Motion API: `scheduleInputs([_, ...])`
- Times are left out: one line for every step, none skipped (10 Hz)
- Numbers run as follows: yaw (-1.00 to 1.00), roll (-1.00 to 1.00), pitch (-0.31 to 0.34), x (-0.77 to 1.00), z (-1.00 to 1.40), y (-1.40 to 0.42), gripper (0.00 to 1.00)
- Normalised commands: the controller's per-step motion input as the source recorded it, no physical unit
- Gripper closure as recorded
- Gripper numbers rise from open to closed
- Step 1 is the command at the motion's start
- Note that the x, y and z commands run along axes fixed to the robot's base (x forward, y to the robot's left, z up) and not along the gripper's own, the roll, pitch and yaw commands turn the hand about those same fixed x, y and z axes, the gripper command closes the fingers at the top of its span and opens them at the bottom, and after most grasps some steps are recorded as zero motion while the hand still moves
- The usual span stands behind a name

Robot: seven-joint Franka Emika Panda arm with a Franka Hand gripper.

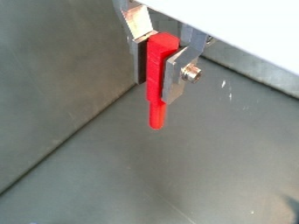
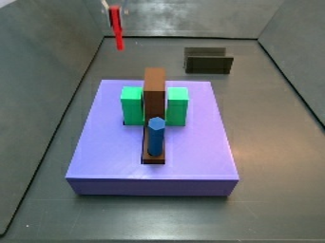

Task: Pick up the red object. Move up. Move to above the board. Insert the red object.
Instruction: Move to above the board.

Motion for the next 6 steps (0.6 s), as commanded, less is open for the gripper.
scheduleInputs([0.00, 0.00, 0.000, 0.00, 1.40, 0.00, 1.00])
scheduleInputs([-0.01, 0.00, 0.030, -0.02, 1.40, 0.00, 1.00])
scheduleInputs([-0.01, -0.01, 0.011, -0.07, 1.40, 0.00, 1.00])
scheduleInputs([-0.01, -0.02, 0.014, -0.02, 1.40, 0.00, 1.00])
scheduleInputs([-0.01, -0.02, 0.050, 0.04, 1.40, 0.01, 1.00])
scheduleInputs([-0.01, -0.03, 0.104, 0.05, 0.60, 0.00, 1.00])
